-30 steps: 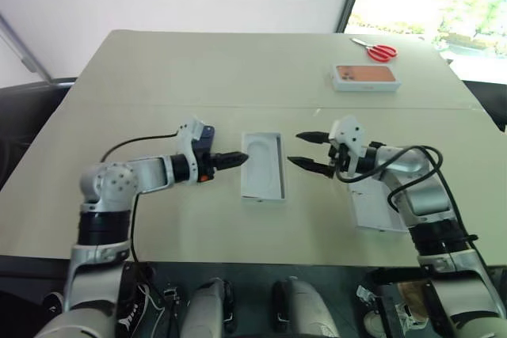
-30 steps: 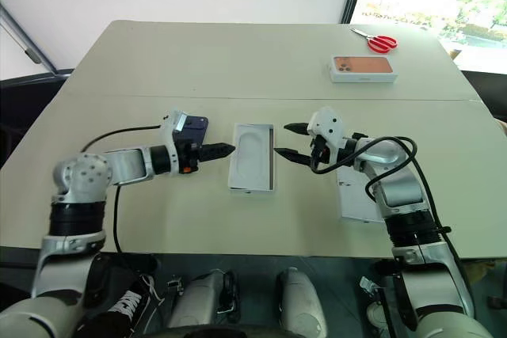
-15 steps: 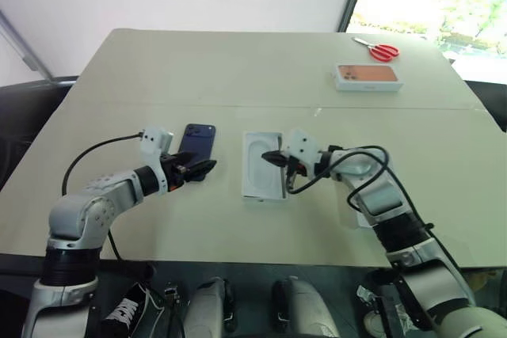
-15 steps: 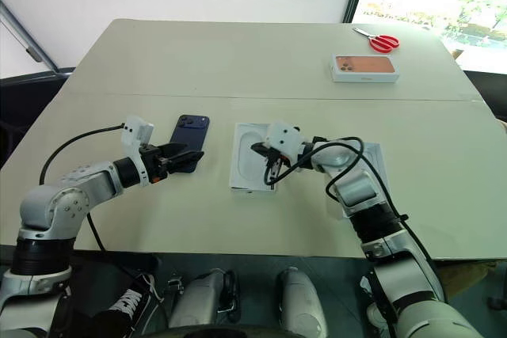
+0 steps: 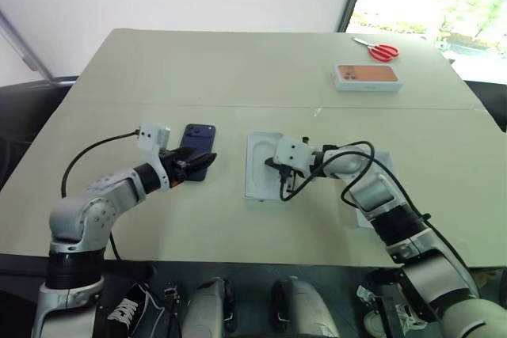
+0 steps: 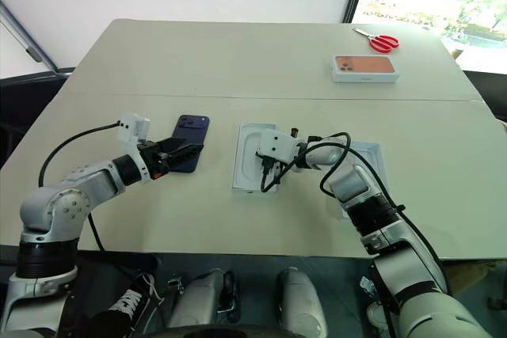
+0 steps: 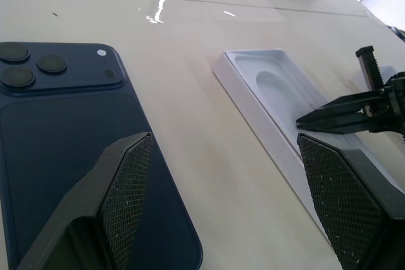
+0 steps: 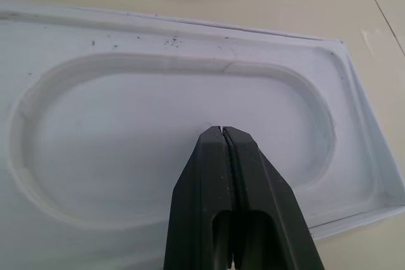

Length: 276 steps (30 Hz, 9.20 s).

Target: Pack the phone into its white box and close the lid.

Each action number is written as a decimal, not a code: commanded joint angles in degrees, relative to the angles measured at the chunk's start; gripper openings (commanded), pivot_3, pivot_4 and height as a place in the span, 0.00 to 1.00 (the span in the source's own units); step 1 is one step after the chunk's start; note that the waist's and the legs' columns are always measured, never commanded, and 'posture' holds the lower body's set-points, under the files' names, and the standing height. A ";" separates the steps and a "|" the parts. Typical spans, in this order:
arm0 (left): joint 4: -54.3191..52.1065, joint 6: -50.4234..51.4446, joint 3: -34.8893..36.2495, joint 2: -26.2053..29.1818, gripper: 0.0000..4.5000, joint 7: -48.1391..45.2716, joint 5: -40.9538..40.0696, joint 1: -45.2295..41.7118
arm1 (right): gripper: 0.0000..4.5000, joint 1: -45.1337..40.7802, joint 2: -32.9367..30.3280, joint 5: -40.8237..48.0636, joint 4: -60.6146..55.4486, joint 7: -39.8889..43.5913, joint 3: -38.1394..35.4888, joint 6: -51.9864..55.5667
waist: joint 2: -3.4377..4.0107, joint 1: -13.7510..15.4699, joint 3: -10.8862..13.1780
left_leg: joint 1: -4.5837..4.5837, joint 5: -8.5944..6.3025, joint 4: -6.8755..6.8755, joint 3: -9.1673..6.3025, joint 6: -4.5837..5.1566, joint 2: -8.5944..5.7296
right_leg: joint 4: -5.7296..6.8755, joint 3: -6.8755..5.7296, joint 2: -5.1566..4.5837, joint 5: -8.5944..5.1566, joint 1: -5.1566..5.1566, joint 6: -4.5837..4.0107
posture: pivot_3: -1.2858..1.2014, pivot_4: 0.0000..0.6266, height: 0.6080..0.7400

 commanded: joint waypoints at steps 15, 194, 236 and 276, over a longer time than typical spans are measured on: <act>0.76 -0.13 1.88 -0.25 0.86 0.24 -0.54 -2.06 | 0.01 -1.67 3.92 2.39 -2.94 -1.89 -3.25 2.65 | 0.00 -0.19 0.00 | 0.00 0.02 0.01 0.00 0.02 0.02 | 0.01 -0.02 0.04 0.10 0.01 0.18 | 0.52 0.24 1.00; 26.75 20.46 21.11 -5.21 0.00 -3.84 -8.12 -13.43 | 0.41 6.15 -4.80 10.29 -16.12 13.73 2.01 13.93 | -0.26 -1.32 -0.08 | 0.16 0.08 -0.71 -0.04 -0.40 -0.43 | -0.03 -0.43 -0.59 0.12 -0.15 0.25 | 0.52 0.24 1.00; 27.97 23.96 19.77 -11.44 0.00 2.35 -11.39 -21.15 | 0.73 -2.18 4.63 14.04 -11.18 8.89 -6.24 21.88 | -0.34 -0.95 -0.09 | 0.04 -0.02 -0.11 -0.13 -0.28 -0.15 | 0.11 -0.92 -0.50 0.14 0.08 0.27 | 0.52 0.24 1.00; 37.25 21.62 8.45 -17.07 0.62 2.95 -3.26 -25.56 | 0.75 1.03 -3.33 17.60 -0.99 8.78 -16.02 -1.26 | -0.39 0.10 -0.05 | 0.00 0.11 0.04 -0.12 -0.04 -0.10 | 0.11 -1.02 -0.35 0.14 0.13 0.35 | 0.52 0.24 1.00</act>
